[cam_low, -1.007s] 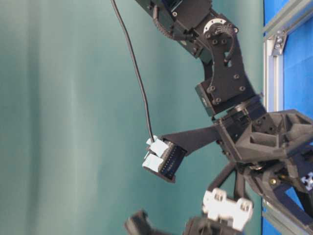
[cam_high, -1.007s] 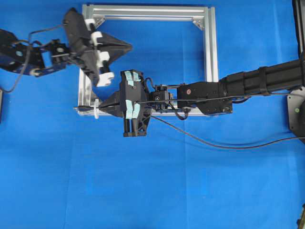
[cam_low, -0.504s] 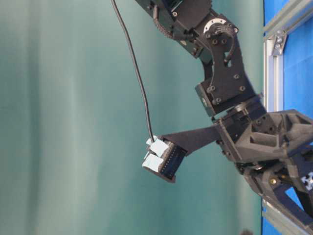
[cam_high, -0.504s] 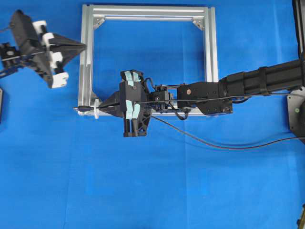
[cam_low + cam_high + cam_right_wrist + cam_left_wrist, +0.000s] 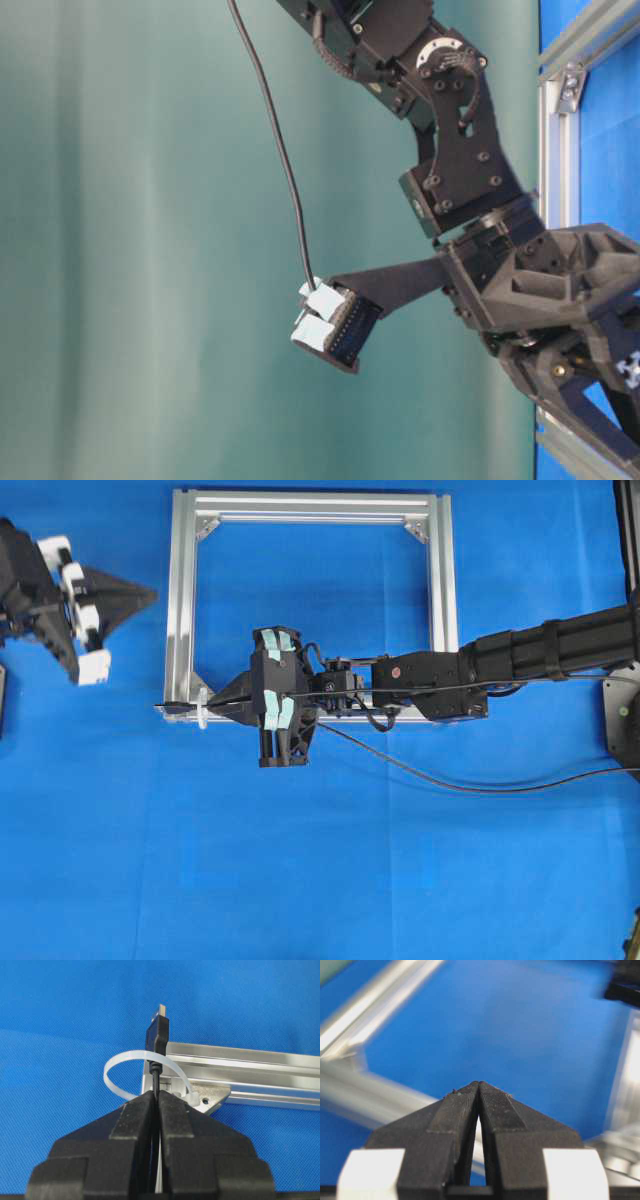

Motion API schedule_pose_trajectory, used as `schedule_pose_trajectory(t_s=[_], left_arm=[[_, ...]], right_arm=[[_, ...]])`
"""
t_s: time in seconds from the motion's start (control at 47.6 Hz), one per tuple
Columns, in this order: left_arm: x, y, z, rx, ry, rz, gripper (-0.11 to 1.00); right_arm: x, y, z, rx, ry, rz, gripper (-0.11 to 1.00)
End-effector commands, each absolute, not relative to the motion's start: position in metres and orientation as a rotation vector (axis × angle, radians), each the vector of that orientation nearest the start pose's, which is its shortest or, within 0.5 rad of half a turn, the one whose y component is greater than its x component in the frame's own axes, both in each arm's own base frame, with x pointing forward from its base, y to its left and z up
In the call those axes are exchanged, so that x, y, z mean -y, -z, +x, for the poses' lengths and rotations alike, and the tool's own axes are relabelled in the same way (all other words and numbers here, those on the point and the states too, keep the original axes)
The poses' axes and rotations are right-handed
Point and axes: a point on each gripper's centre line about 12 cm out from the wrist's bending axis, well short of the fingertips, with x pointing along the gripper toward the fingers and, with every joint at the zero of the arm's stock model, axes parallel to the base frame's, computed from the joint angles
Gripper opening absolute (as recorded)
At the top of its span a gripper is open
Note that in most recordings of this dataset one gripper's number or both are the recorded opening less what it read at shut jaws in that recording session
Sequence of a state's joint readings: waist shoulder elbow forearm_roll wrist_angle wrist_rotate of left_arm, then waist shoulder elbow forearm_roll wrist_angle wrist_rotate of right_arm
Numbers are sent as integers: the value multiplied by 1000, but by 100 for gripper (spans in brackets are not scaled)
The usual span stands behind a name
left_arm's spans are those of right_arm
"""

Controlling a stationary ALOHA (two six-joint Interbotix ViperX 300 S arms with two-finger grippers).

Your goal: Insert the wire through the string loop located on the left side.

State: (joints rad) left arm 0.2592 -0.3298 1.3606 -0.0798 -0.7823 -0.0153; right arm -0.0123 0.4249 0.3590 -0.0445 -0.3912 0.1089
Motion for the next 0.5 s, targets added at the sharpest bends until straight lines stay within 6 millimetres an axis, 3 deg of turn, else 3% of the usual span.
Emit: schedule_pose_trajectory(t_s=[0.0,0.231,0.483], left_arm=[[-45,-150,222,-211,-234,-83,0],[-4,-159,218,-184,-50,-63,0],[1,-159,217,-211,-25,-63,0]], right_arm=[[4,-137,504,-349,7,72,0],[4,-137,505,-344,7,72,0],[4,-137,504,-344,7,72,0]])
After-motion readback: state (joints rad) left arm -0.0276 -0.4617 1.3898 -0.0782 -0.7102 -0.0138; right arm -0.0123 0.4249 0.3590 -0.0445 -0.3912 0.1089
